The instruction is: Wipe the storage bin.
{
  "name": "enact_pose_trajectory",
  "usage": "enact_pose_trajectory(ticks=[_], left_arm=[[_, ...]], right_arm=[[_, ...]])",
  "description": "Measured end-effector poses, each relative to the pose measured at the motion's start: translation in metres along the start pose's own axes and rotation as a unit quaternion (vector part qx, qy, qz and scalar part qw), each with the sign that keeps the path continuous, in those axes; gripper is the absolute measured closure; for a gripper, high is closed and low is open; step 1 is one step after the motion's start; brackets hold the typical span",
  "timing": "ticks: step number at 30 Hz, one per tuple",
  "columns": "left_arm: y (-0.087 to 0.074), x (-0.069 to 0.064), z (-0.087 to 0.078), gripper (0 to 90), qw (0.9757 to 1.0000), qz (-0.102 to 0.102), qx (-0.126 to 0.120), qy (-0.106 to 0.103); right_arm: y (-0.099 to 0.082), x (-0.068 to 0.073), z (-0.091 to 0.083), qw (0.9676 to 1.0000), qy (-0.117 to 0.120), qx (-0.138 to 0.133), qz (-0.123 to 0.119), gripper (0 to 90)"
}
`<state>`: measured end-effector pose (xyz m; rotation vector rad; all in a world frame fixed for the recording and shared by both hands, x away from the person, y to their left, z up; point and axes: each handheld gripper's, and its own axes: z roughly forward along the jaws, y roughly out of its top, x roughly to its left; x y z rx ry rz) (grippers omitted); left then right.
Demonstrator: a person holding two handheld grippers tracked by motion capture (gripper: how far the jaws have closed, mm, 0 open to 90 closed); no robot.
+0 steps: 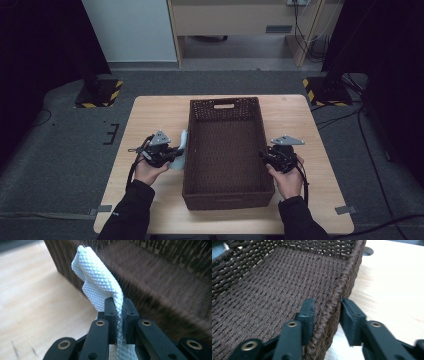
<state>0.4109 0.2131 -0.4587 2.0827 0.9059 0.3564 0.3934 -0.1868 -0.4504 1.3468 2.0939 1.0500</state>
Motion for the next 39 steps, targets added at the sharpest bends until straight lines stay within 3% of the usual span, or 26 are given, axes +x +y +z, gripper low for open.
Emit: enact_pose_trajectory(ticks=[6,9,16,20,24,29,35,39], left_arm=[[-0.019,-0.005,0.022,83.7,0.9985,-0.001,0.054,-0.008],[-0.022,-0.007,0.025,83.7,0.9978,-0.003,0.065,-0.012],[-0.01,-0.006,0.004,83.7,0.9997,-0.008,0.018,-0.014],[-0.001,-0.012,-0.011,83.7,0.9998,0.002,-0.007,-0.02],[-0.002,-0.017,-0.015,83.7,0.9998,0.012,-0.003,-0.016],[-0.014,-0.022,-0.017,83.7,0.9996,0.013,0.011,-0.023],[-0.034,-0.018,-0.005,83.8,0.9987,-0.004,0.045,-0.026],[-0.028,-0.013,-0.009,83.7,0.9994,-0.011,0.03,-0.016]], right_arm=[[0.003,-0.004,-0.016,0.9994,0.016,-0.03,0.001,54.8],[0.0,-0.006,-0.017,0.9995,0.025,-0.018,-0.002,54.5],[-0.001,-0.004,-0.013,0.9992,0.039,0.003,-0.001,63.3],[0.001,-0.001,-0.009,0.9996,0.026,0.012,0.004,67.0],[0.004,0.004,-0.007,0.9997,-0.001,0.022,0.01,71.0],[0.006,0.005,-0.005,0.9995,-0.012,0.024,0.014,72.6],[0.009,0.009,0.0,0.9992,-0.024,0.02,0.025,71.6],[0.006,0.006,-0.002,0.9997,-0.012,0.003,0.022,66.1]])
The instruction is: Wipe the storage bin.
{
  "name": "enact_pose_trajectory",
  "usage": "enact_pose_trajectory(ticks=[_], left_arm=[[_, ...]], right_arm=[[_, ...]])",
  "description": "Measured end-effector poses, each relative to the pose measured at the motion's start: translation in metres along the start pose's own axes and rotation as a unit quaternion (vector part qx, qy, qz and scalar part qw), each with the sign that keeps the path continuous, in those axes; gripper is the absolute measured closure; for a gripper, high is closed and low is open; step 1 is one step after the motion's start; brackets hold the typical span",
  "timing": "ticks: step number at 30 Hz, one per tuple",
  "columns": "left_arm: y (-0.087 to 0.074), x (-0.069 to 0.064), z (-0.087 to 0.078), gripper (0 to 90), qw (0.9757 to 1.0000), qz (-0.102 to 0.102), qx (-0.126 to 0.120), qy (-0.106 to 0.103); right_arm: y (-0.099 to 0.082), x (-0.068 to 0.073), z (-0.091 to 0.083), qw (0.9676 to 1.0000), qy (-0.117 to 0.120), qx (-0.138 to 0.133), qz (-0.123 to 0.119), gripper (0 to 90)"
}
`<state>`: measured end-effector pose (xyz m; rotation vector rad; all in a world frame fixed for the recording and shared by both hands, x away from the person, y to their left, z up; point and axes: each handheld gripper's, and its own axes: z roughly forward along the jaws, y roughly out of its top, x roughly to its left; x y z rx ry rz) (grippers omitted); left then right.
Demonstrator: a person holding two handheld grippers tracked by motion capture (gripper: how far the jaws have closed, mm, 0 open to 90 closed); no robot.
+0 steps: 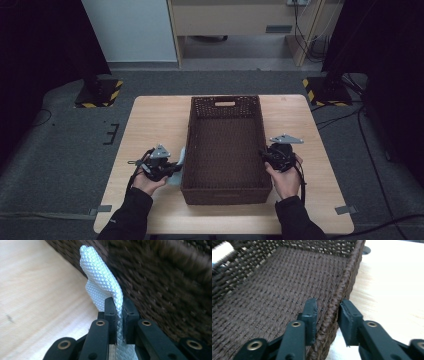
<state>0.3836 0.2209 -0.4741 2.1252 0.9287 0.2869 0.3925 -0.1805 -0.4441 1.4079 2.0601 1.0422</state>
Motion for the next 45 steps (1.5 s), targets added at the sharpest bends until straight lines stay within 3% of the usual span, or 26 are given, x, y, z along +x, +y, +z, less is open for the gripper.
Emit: enact_pose_trajectory(ticks=[3,6,9,11,14,19,24,29,33,36,40,45], left_arm=[[0.011,-0.004,-0.015,83.8,0.9995,0.015,-0.027,0.009],[0.021,-0.011,-0.031,83.7,0.9979,0.021,-0.061,0.004],[0.027,-0.017,-0.038,83.7,0.9967,0.033,-0.074,-0.002],[0.026,-0.018,-0.035,83.7,0.9972,0.036,-0.065,-0.003],[0.017,-0.014,-0.025,83.7,0.9987,0.025,-0.044,-0.005],[-0.002,-0.01,-0.009,83.7,1.0,0.005,-0.001,-0.008],[-0.012,-0.012,0.006,83.7,0.9994,0.001,0.034,-0.009],[-0.004,-0.01,-0.001,83.7,0.9999,-0.003,0.011,-0.007],[0.012,-0.012,-0.023,83.7,0.9994,0.011,-0.034,-0.004],[0.019,-0.015,-0.034,83.7,0.9985,0.025,-0.048,0.001],[0.02,-0.018,-0.034,83.7,0.9988,0.036,-0.034,0.004],[0.001,-0.021,-0.014,83.7,0.9997,0.023,0.0,-0.004]], right_arm=[[0.001,-0.003,-0.005,0.9998,0.013,-0.017,-0.003,61.1],[0.003,-0.004,-0.013,0.9992,0.024,-0.031,-0.008,57.9],[0.002,-0.004,-0.015,0.999,0.032,-0.025,-0.016,55.5],[0.001,-0.003,-0.012,0.9991,0.033,-0.018,-0.02,54.9],[0.0,-0.002,-0.008,0.9994,0.025,-0.001,-0.025,56.1],[-0.003,-0.003,-0.001,0.9992,0.024,0.02,-0.023,64.9],[-0.002,0.004,0.001,0.9994,-0.006,0.026,-0.02,73.8],[0.0,0.002,0.004,0.9998,-0.009,0.02,0.002,75.8],[0.004,0.004,0.01,0.9994,-0.027,0.019,0.011,75.6],[0.006,0.003,0.012,0.9993,-0.03,0.021,0.008,74.0],[0.003,0.001,0.008,0.9998,-0.02,-0.003,-0.003,62.8],[0.004,-0.005,-0.01,0.9994,0.015,-0.028,-0.012,49.6]])
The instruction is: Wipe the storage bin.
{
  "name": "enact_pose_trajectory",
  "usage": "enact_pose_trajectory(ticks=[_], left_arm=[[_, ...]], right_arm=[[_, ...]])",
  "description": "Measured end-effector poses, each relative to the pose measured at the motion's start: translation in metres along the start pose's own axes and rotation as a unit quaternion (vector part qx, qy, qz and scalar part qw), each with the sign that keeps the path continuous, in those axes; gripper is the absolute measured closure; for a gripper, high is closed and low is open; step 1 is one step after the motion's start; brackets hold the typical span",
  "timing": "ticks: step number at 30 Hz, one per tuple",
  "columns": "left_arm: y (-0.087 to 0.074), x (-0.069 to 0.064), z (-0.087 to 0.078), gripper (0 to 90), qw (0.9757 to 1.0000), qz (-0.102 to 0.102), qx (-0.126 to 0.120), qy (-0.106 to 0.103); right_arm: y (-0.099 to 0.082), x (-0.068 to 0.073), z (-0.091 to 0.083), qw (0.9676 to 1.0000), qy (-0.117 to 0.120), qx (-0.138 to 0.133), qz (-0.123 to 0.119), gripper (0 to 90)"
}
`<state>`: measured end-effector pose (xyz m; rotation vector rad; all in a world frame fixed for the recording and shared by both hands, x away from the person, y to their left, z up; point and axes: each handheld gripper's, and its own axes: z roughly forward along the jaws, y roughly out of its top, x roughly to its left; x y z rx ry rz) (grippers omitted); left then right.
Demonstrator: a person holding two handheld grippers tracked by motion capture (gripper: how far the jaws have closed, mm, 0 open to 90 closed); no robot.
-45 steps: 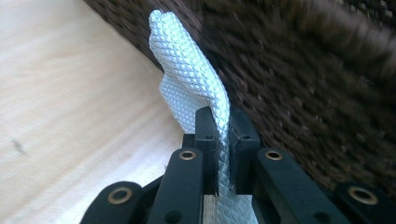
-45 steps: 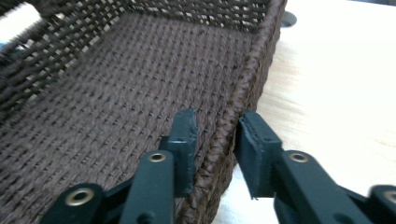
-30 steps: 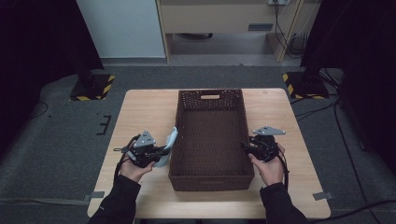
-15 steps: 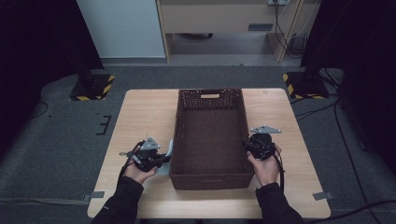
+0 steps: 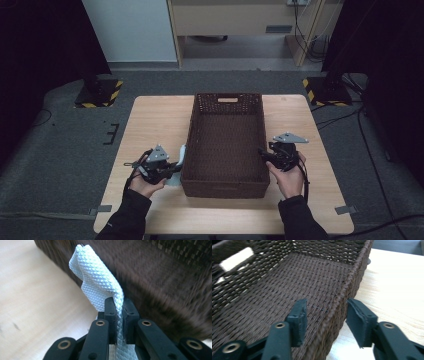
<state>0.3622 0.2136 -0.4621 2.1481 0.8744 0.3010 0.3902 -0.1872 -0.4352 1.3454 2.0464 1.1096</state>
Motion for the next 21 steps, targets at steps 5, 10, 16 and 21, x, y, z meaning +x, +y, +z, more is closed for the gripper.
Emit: enact_pose_trajectory(ticks=[5,10,16,21], left_arm=[[-0.011,0.003,0.012,83.8,0.9996,-0.014,0.025,-0.001],[-0.001,0.006,-0.005,83.8,0.9998,-0.017,-0.012,0.004],[0.018,-0.001,-0.031,83.8,0.9992,0.006,-0.039,0.008],[0.022,-0.008,-0.034,83.8,0.9992,0.011,-0.037,0.008]], right_arm=[[-0.009,-0.003,-0.006,0.9998,0.014,0.01,-0.012,46.6],[-0.012,-0.004,0.0,0.9994,0.027,0.02,-0.011,48.2],[-0.012,0.002,0.01,0.9986,0.023,0.046,-0.013,62.6],[-0.008,0.004,0.011,0.9987,-0.007,0.05,0.009,73.0]])
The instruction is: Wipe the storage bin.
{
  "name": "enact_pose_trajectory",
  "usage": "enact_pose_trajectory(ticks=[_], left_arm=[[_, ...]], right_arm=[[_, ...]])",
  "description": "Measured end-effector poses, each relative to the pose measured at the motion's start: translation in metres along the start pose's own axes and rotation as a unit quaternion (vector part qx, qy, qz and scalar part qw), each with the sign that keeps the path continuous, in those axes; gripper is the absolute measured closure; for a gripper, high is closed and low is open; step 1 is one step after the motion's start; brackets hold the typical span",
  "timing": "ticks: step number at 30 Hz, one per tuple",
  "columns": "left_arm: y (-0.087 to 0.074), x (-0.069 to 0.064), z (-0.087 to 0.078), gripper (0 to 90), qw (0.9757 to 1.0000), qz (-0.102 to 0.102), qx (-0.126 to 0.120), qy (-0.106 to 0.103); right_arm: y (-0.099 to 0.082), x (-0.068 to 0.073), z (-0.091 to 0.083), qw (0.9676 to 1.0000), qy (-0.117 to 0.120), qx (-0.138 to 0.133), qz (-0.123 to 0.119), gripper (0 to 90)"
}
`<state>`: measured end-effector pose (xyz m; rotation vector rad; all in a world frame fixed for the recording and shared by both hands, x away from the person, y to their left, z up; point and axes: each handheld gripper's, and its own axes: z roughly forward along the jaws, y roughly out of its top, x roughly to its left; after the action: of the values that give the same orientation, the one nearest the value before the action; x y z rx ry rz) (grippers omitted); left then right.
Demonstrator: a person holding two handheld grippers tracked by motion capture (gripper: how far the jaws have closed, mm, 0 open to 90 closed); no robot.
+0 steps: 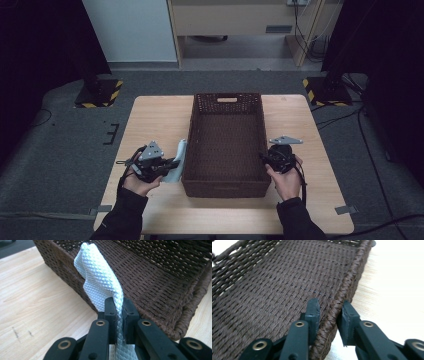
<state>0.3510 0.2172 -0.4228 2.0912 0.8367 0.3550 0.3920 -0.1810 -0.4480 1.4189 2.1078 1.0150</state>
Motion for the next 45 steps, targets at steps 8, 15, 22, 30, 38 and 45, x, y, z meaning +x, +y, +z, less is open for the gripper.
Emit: enact_pose_trajectory(ticks=[8,15,22,30,38,45], left_arm=[[-0.036,-0.002,0.028,83.8,0.9984,-0.023,0.051,-0.013],[-0.033,-0.001,0.025,83.8,0.9985,-0.028,0.047,-0.008],[-0.006,-0.001,-0.003,83.9,0.9996,-0.021,0.016,0.008],[-0.011,-0.01,-0.002,83.9,0.9992,-0.017,0.035,-0.002],[-0.043,-0.015,0.023,83.9,0.9964,-0.038,0.073,-0.021],[-0.023,-0.017,-0.001,83.9,0.9986,-0.032,0.042,-0.009]], right_arm=[[0.002,0.001,0.003,0.9995,-0.019,-0.005,0.024,73.9],[0.001,-0.002,-0.002,0.9996,0.003,-0.027,0.007,61.7],[0.001,-0.008,-0.02,0.9988,0.028,-0.039,-0.007,58.2],[-0.004,-0.009,-0.029,0.9987,0.042,-0.026,-0.015,60.1],[-0.002,-0.003,-0.014,0.9993,0.036,0.0,-0.012,63.1],[0.003,0.003,-0.007,0.9995,-0.029,0.01,0.001,73.8]])
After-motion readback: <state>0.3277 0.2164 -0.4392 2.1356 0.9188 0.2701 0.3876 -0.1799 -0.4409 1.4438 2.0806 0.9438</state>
